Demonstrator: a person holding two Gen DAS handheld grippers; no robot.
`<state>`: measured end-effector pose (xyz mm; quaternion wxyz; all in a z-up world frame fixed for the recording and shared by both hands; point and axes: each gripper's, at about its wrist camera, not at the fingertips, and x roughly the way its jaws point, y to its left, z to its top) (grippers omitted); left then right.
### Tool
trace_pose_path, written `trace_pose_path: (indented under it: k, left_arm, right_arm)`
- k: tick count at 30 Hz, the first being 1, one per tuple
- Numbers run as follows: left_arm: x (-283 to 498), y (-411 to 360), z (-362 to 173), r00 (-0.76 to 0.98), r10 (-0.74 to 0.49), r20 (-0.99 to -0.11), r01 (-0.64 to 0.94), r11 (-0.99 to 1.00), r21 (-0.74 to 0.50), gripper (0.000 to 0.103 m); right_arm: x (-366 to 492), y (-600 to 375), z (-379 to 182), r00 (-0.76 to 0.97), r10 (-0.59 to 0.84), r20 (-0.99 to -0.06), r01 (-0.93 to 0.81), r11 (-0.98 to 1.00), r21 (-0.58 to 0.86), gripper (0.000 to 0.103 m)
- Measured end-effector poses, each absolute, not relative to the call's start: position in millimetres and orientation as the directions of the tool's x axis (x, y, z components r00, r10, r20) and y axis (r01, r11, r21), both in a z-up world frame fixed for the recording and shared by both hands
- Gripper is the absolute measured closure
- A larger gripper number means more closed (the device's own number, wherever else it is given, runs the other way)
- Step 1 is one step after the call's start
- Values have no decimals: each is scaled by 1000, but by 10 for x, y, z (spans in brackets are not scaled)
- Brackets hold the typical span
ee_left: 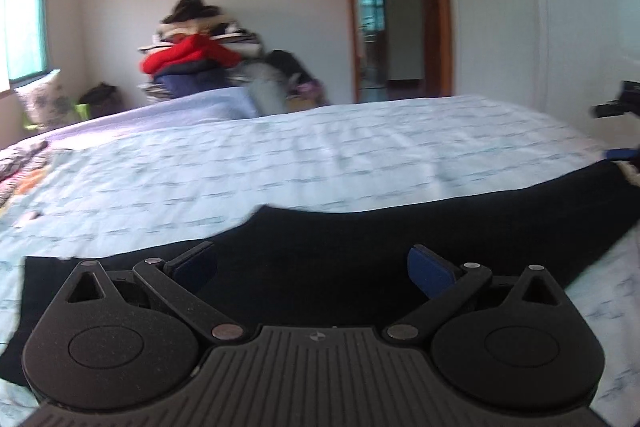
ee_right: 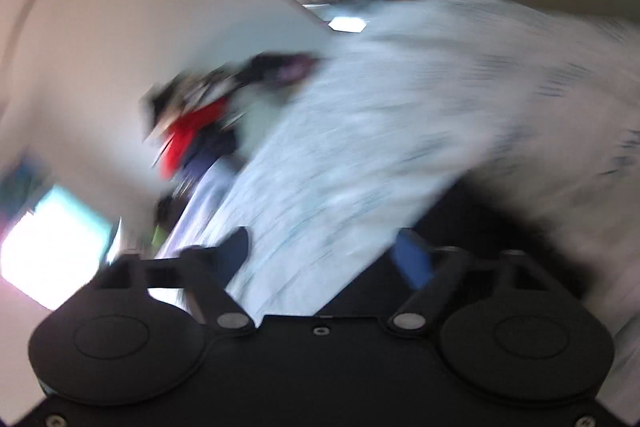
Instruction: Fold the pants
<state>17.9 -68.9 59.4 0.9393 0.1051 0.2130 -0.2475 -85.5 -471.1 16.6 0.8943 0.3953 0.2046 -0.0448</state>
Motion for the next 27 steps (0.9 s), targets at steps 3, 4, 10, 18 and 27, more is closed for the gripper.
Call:
trace_pose_path:
  k: [3, 4, 10, 18, 27]
  left_arm:
    - [108, -1093, 431, 738, -434, -518, 572, 809, 137, 0]
    - [153, -1232, 256, 703, -378, -602, 576, 799, 172, 1]
    - [130, -977, 130, 639, -375, -672, 569, 818, 83, 1]
    - [321, -930, -14, 644, -342, -684, 510, 858, 51, 0]
    - [833, -596, 75, 729, -188, -658, 367, 919, 145, 0]
  right_arm:
    - [-749, -3933, 158, 838, 251, -484, 73, 828, 556, 19]
    - [-696, -3762, 59, 781, 288, -555, 52, 855, 516, 19]
    - [-1013, -3522, 163, 740, 220, -635, 74, 912, 402, 19]
    - [-692, -2797, -26, 664, 274, -696, -155, 961, 231, 9]
    - [56, -2495, 299, 722, 346, -599, -157, 925, 346, 8]
